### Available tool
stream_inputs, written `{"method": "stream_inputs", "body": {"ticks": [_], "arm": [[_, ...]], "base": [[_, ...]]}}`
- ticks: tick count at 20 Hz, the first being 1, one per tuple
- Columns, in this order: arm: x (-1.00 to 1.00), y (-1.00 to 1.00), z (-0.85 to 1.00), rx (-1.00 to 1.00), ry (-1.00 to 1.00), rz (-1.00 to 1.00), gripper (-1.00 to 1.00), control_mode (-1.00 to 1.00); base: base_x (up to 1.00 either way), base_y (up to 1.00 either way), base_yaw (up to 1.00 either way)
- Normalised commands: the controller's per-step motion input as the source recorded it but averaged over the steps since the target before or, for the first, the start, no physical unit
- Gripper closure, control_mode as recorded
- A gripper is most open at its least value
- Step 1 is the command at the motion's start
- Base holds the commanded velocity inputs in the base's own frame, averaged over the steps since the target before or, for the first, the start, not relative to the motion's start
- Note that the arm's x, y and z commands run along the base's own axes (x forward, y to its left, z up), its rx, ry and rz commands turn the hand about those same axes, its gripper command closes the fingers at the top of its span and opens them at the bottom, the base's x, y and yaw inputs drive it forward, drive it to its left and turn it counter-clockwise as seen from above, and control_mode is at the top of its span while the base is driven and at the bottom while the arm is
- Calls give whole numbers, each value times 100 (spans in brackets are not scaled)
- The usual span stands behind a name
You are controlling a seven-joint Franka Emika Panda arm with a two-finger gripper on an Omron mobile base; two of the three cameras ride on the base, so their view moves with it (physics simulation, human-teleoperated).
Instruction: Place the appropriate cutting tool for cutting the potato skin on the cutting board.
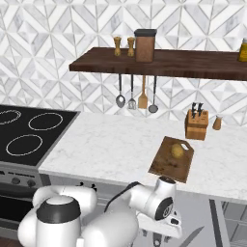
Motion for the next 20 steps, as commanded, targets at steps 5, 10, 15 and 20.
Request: {"method": "stream_inputs", "body": {"ticks": [5,10,15,20], "arm": [[40,-10,-32,0,0,9,-100,-100],[42,-16,-21,0,1,9,-100,-100],[35,-14,-29,0,2,9,-100,-100],[8,1,-39,0,0,10,-100,-100]], "base": [[0,0,0],[0,0,0],[0,0,0],[0,0,0]]}}
